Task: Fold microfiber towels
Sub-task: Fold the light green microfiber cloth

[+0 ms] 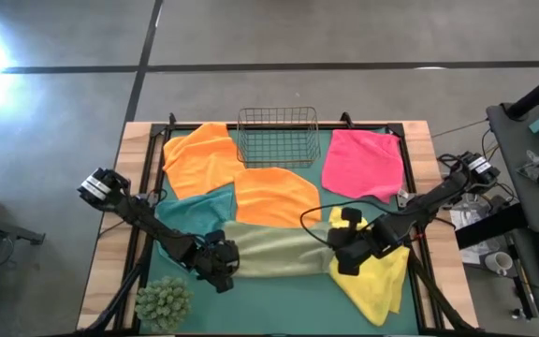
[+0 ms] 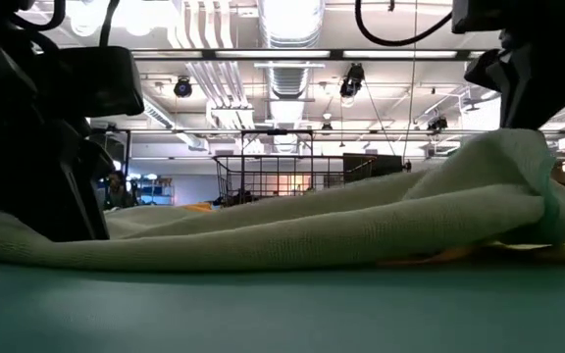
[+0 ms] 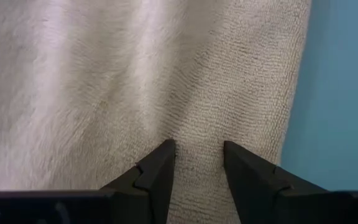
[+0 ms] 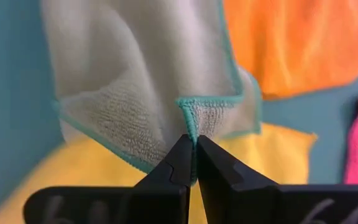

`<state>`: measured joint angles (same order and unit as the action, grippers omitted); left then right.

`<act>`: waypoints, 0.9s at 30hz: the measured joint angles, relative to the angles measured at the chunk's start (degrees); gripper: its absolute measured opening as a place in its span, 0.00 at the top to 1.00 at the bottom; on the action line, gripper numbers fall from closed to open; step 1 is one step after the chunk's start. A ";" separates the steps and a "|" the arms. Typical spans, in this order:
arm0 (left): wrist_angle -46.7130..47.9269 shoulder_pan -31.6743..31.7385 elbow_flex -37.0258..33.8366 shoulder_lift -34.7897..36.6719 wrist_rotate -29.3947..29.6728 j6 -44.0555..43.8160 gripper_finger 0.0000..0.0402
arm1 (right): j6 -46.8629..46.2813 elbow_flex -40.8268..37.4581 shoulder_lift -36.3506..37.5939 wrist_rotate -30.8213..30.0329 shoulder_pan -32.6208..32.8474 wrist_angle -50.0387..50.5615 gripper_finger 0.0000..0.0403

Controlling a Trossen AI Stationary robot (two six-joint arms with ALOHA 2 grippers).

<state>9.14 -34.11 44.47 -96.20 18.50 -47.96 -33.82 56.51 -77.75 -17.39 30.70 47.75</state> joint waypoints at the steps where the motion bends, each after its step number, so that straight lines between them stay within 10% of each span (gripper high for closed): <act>1: 0.06 0.00 0.00 -0.23 0.00 -0.71 0.68 | -0.03 0.00 0.06 -0.07 0.00 1.40 0.97; 10: 0.47 0.02 0.21 -0.25 -0.24 -1.21 0.68 | 4.47 -0.04 0.44 -8.59 -1.67 4.77 0.97; 27: 1.17 0.00 2.03 2.02 -1.16 0.64 0.68 | 5.85 0.47 -0.69 -4.36 -5.61 2.37 0.97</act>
<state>10.32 -34.11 46.50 -94.18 17.35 -47.32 -27.98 56.98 -78.43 -21.75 25.08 50.12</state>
